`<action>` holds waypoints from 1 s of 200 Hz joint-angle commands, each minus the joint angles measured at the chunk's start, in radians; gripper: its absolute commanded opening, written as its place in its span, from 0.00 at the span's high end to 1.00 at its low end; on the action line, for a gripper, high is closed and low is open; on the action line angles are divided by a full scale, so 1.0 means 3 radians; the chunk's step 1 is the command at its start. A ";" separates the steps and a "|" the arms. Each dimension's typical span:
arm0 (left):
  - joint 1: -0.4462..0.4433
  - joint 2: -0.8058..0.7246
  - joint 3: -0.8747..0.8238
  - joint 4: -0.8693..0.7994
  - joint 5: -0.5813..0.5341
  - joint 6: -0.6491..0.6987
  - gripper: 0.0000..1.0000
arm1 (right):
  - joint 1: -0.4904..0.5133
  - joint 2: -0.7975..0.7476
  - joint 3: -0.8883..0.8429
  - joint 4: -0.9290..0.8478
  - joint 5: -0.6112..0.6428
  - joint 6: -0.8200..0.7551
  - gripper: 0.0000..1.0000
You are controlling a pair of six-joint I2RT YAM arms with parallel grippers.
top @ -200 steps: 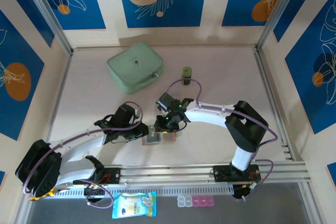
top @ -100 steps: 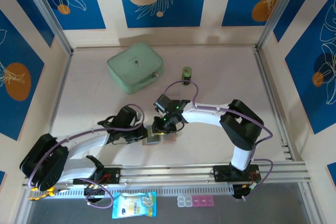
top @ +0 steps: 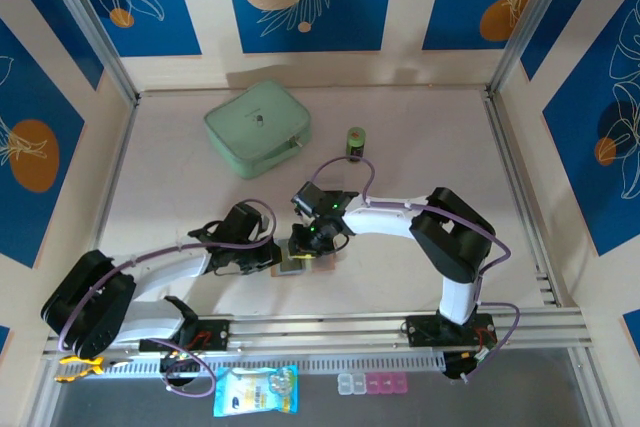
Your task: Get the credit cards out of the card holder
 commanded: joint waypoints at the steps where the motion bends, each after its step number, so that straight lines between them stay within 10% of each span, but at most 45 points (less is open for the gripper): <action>1: 0.0028 0.0042 -0.0014 -0.0075 -0.0004 0.0086 0.89 | -0.0004 0.0062 -0.0005 -0.0012 -0.0032 0.0038 0.77; 200: 0.0035 0.0051 0.0231 -0.0301 -0.0151 0.0208 0.89 | -0.0113 -0.0311 -0.0286 0.0302 -0.0155 0.0086 0.76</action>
